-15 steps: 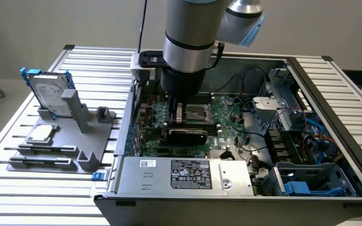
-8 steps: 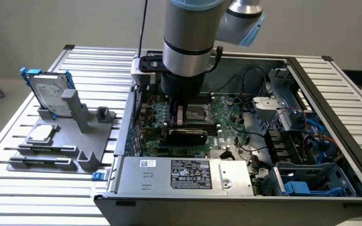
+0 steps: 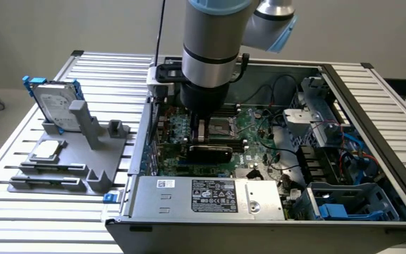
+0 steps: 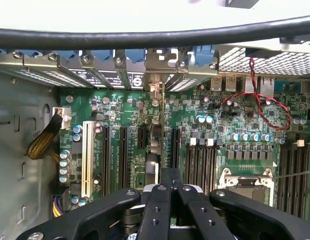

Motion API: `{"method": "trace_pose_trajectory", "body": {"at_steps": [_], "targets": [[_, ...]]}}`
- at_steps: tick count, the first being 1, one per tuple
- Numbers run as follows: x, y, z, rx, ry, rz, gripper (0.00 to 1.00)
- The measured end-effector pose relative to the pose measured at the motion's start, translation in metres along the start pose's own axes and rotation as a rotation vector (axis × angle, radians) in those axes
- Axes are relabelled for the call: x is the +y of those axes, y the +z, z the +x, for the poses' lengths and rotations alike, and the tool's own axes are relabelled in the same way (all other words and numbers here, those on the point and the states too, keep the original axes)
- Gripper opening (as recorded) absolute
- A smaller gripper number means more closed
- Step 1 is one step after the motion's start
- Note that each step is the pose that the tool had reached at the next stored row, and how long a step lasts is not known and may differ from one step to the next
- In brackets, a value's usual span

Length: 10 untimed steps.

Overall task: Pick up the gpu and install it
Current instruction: 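Press down on the gpu until it lock into place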

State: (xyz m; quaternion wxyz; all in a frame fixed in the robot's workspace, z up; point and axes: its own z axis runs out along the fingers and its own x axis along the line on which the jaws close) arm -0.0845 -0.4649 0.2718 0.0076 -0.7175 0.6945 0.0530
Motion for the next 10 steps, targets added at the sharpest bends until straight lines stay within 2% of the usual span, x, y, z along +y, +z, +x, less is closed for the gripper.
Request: {"method": "trace_pose_trajectory", "body": {"at_steps": [10], "targets": [[-0.0002,0.0044,0.0004,0.0004,0.0,0.0001,0.11]]}}
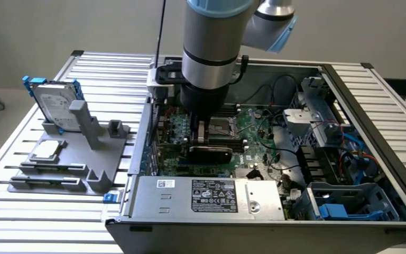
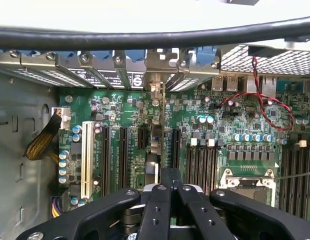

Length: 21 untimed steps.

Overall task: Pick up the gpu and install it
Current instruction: 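Press down on the gpu until it lock into place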

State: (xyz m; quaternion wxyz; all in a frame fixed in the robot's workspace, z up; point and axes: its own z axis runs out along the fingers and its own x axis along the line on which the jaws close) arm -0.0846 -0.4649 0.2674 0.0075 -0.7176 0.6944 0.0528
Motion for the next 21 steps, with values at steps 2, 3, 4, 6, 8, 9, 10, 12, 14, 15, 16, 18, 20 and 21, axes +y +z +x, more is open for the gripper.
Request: {"method": "trace_pose_trajectory", "body": {"at_steps": [2,3,4,6,8,9,10,12,14,15,16,18,20,21], "targets": [[-0.0001,0.0015,0.0,-0.0002,0.0,0.0001,0.11],[-0.0001,0.0022,0.0,-0.0001,0.0,-0.0001,0.11],[-0.0001,0.0029,0.0,0.0001,0.0,-0.0002,0.11],[0.0,0.0033,0.0,0.0001,0.0,-0.0002,0.11],[-0.0001,0.0035,0.0,-0.0007,0.0,0.0002,0.11],[0.0,0.0029,0.0,-0.0013,0.0,0.0006,0.11],[0.0,0.0015,0.0,-0.0028,0.0,0.0012,0.11],[0.0005,-0.0064,-0.001,-0.001,0.0,-0.0005,0.11],[0.001,-0.0144,-0.001,-0.0011,0.0,-0.001,0.11],[0.0012,-0.0164,-0.001,-0.0009,0.0,-0.0011,0.11],[0.0015,-0.0171,-0.002,-0.0008,0.0,-0.0012,0.11],[0.0058,-0.0168,-0.002,-0.0009,0.0,-0.0013,0.11],[0.0093,-0.0166,-0.002,-0.0012,0.001,-0.0074,0.11],[0.0106,-0.0165,-0.002,-0.0014,0.001,-0.014,0.11]]}}
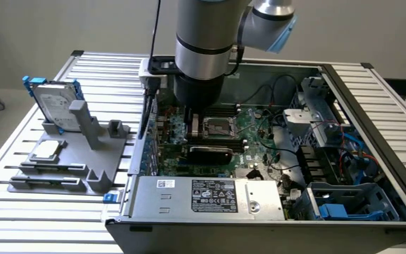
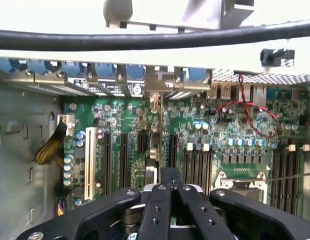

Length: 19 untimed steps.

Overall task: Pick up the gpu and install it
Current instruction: 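Press down on the gpu until it lock into place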

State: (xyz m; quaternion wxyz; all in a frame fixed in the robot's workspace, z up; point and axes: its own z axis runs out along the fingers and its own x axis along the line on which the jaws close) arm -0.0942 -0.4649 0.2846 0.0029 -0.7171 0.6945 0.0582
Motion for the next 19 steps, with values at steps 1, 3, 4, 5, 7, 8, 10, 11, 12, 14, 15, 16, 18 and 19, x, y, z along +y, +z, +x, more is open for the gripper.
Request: {"method": "trace_pose_trajectory", "body": {"at_steps": [1,3,4,5,7,8,10,11,12,14,15,16,18,19], "targets": [[0.0014,0.0001,0.0,-0.0003,0.001,-0.0082,0.11],[0.0037,0.0003,0.0,-0.0007,0.002,-0.0273,0.11],[0.0049,0.0003,0.0,-0.0006,0.003,-0.0373,0.11],[0.0062,0.0005,0.0,-0.0005,0.004,-0.0468,0.11],[0.0087,0.0007,0.0,0.0012,0.006,-0.0647,0.11],[0.01,0.0007,0.0,0.0022,0.007,-0.0735,0.11],[0.0126,0.001,0.0,0.0029,0.008,-0.0924,0.11],[0.0139,0.0011,0.0,0.0035,0.009,-0.1008,0.11],[0.0151,0.0012,0.0,0.0055,0.01,-0.1077,0.11],[0.0176,0.0013,-0.001,0.0139,0.012,-0.1175,0.11],[0.0189,0.0015,-0.001,0.0189,0.013,-0.1219,0.11],[0.0202,0.0016,-0.001,0.0251,0.014,-0.1259,0.11],[0.0227,0.0018,-0.001,0.0365,0.017,-0.1342,0.11],[0.0239,0.0019,-0.001,0.0408,0.017,-0.1386,0.11]]}}
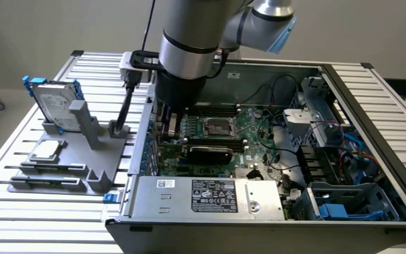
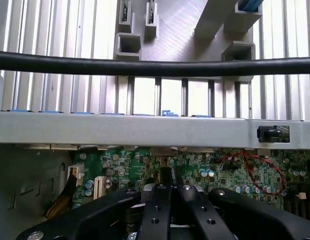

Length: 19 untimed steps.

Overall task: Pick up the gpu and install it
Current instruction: 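Press down on the gpu until it lock into place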

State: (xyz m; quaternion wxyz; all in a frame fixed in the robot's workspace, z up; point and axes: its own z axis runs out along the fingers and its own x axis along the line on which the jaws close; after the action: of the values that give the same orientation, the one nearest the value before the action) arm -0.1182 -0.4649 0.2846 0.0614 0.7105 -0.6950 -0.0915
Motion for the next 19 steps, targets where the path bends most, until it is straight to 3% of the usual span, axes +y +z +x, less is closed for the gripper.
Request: {"method": "trace_pose_trajectory", "body": {"at_steps": [2,7,13,15,19], "targets": [[0.0014,-0.0001,0.0,0.0082,0.002,-0.005,0.11],[0.0028,-0.0064,-0.0004,0.0224,0.005,-0.009,0.11],[0.0032,-0.0074,-0.0005,0.0497,0.012,-0.0187,0.11],[0.0032,-0.0075,-0.0008,0.053,0.014,-0.0201,0.11],[0.0035,-0.0075,-0.0021,0.0516,0.022,-0.0208,0.11]]}}
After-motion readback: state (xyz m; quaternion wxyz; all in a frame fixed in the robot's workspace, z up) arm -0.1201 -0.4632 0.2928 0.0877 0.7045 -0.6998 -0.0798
